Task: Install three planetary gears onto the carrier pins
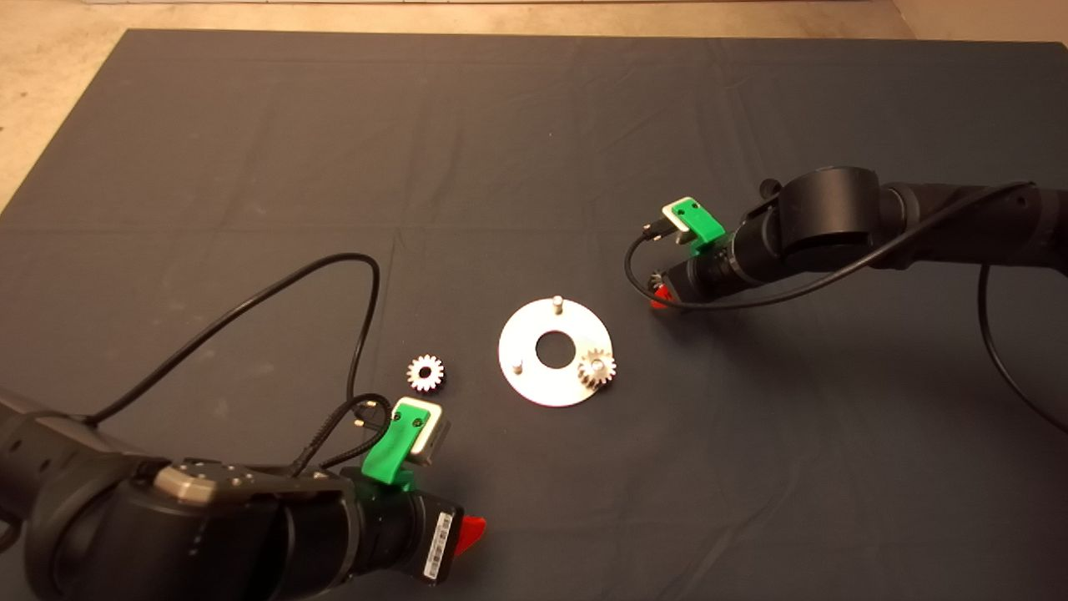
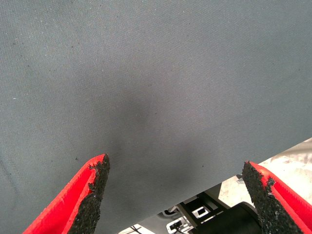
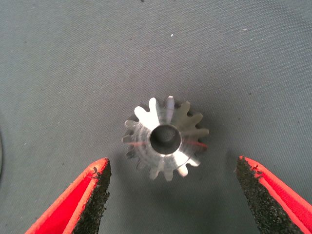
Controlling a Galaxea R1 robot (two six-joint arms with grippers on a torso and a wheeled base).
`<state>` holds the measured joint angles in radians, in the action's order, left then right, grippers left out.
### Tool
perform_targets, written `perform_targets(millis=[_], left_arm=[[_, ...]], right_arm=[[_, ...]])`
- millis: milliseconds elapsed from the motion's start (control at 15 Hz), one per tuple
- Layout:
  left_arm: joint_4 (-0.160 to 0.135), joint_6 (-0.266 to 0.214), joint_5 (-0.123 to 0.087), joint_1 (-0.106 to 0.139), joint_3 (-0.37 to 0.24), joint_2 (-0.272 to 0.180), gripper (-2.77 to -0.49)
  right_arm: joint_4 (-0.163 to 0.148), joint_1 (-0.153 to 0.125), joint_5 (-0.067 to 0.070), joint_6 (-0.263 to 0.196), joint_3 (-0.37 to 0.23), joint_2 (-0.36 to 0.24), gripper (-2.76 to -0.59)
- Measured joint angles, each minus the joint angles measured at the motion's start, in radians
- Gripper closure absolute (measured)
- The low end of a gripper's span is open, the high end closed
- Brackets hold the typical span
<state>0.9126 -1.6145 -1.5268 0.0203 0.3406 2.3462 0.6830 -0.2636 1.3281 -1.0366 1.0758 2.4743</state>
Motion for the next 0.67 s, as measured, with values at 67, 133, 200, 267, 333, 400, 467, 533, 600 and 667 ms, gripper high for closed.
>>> perform_targets(millis=[67,133,200,267,333,400,467,533,600,667], left_arm=[[0.0,0.0,0.0,0.0,0.0,0.0,-1.92],[0.0,0.0,0.0,0.0,0.0,0.0,-1.92],[0.0,0.0,0.0,0.0,0.0,0.0,-1.92],[0.0,0.0,0.0,0.0,0.0,0.0,-1.92],[0.0,0.0,0.0,0.0,0.0,0.0,-1.92],[0.0,0.0,0.0,0.0,0.0,0.0,-1.92],[0.0,0.0,0.0,0.0,0.0,0.0,-1.92],[0.0,0.0,0.0,0.0,0.0,0.0,-1.92],[0.0,0.0,0.0,0.0,0.0,0.0,-1.92],[0.0,0.0,0.0,0.0,0.0,0.0,-1.92]], right_arm=[[0.0,0.0,-0.001,0.0,0.009,0.0,-1.89],[0.0,0.0,-0.001,0.0,0.022,0.0,-1.89],[0.0,0.0,-0.005,0.0,0.029,0.0,-1.89],[0.0,0.0,-0.006,0.0,0.029,0.0,-1.89],[0.0,0.0,-0.005,0.0,0.029,0.0,-1.89],[0.0,0.0,-0.005,0.0,0.029,0.0,-1.89],[0.0,0.0,-0.006,0.0,0.029,0.0,-1.89],[0.0,0.0,-0.006,0.0,0.029,0.0,-1.89],[0.0,0.0,-0.008,0.0,0.029,0.0,-1.87],[0.0,0.0,-0.01,0.0,0.029,0.0,-1.85]])
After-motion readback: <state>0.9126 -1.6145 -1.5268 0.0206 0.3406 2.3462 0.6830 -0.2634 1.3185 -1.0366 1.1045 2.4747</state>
